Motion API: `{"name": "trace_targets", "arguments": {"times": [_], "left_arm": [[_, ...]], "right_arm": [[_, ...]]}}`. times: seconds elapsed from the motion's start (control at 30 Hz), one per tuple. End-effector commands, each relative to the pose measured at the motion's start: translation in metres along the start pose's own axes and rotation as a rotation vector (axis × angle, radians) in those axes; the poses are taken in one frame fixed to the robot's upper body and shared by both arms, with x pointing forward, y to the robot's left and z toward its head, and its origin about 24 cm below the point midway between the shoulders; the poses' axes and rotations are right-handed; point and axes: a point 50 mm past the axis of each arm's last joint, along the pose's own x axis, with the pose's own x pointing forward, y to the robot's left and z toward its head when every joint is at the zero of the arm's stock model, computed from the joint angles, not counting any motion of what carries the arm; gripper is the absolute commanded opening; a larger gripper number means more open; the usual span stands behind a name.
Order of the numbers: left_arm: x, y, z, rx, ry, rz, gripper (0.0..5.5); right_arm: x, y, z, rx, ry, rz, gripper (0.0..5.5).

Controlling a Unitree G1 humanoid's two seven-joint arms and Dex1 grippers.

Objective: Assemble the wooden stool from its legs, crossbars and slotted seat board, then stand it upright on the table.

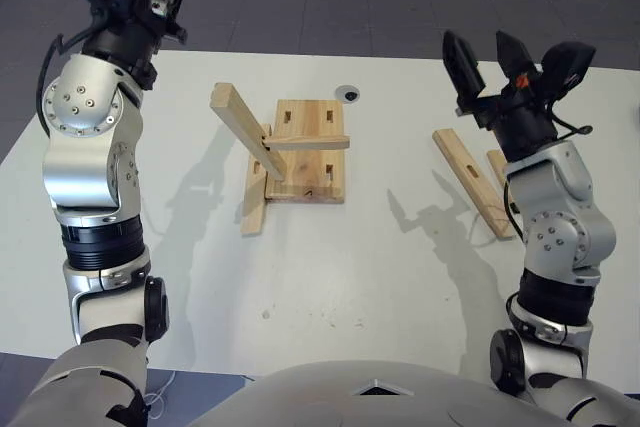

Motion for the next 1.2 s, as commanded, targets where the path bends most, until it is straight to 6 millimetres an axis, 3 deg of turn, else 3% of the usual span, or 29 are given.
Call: {"name": "trace_targets", "arguments": {"times": [0.03,0.2,0.37,0.47,0.63,0.93,1.2], "left_arm": [[0.012,-0.041,0.068,0.148,-0.28,-0.429,2.08],[0.0,-0.067,0.067,0.068,-0.277,-0.651,2.08],[-0.008,-0.071,0.063,0.078,-0.238,-0.759,2.08],[-0.009,-0.071,0.063,0.063,-0.231,-0.762,2.08],[-0.01,-0.073,0.058,0.075,-0.214,-0.765,2.07],[-0.015,-0.075,0.053,0.102,-0.197,-0.772,2.07],[-0.014,-0.079,0.053,0.108,-0.196,-0.777,2.07]], "right_arm": [[0.03,0.055,0.036,0.465,-0.096,0.249,5.4],[0.033,0.072,0.04,0.647,-0.065,0.305,5.4],[0.03,0.081,0.05,0.681,-0.053,0.339,5.4],[0.025,0.087,0.058,0.675,-0.066,0.382,5.09],[0.017,0.093,0.063,0.651,-0.06,0.449,4.23],[0.018,0.082,0.069,0.632,-0.101,0.381,2.65],[0.016,0.085,0.066,0.633,-0.103,0.369,1.38]]}}
